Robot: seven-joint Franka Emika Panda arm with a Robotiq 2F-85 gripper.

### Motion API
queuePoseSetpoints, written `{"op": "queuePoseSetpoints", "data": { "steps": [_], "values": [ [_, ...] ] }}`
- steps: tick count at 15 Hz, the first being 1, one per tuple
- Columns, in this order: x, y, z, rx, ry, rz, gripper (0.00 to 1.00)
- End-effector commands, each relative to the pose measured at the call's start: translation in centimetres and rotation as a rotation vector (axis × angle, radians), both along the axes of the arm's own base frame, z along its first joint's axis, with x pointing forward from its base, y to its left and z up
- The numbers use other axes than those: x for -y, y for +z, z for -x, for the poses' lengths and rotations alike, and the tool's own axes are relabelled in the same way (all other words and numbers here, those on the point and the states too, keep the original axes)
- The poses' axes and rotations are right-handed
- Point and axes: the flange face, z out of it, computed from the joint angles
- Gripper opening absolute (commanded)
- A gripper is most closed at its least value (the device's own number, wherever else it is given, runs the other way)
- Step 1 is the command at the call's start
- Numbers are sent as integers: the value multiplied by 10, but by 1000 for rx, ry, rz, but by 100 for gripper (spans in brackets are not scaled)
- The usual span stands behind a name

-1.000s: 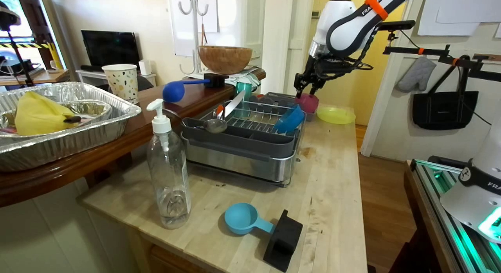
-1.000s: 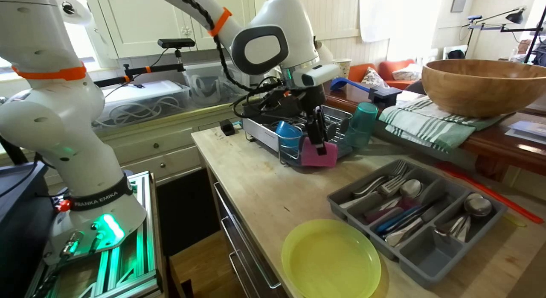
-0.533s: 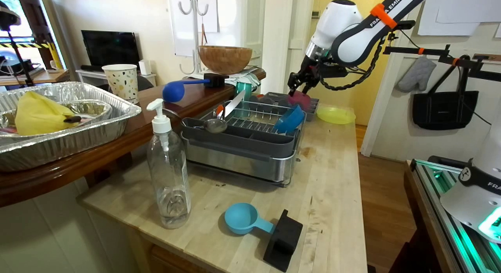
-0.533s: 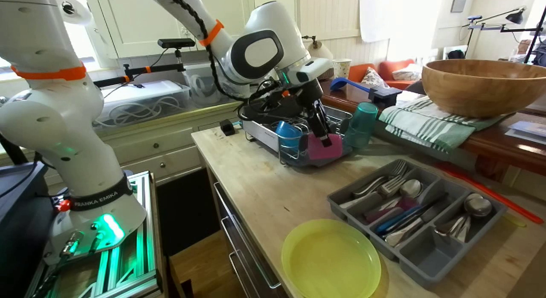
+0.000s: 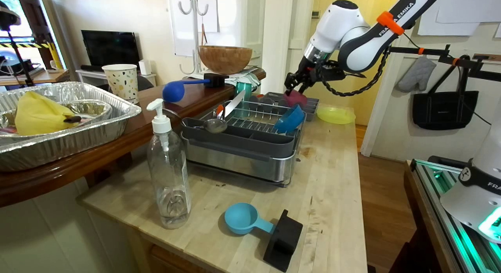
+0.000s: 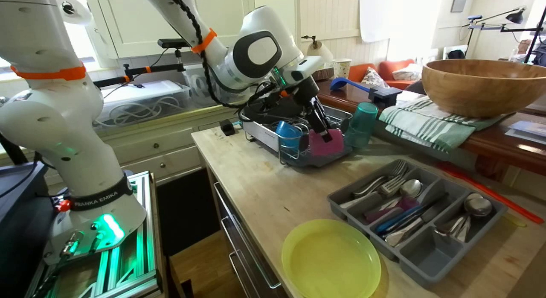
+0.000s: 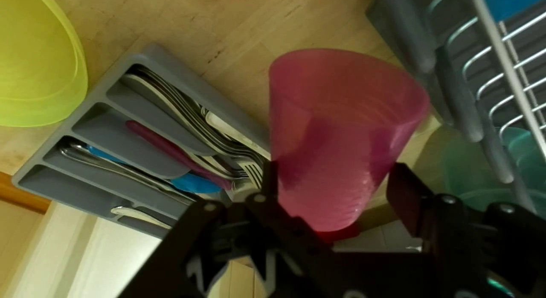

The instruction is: Put the pink cup on the dish rack

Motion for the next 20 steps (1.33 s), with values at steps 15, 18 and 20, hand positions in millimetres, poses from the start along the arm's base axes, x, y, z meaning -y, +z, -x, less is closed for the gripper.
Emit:
{"op": "queuePoseSetpoints", "data": {
  "steps": [15,18,20],
  "values": [
    [-48,-15,10,18,-65,125,41],
    [-54,-21,11,-1,-95,141,41],
    [-59,-22,10,-4,-109,152,41]
  ]
}}
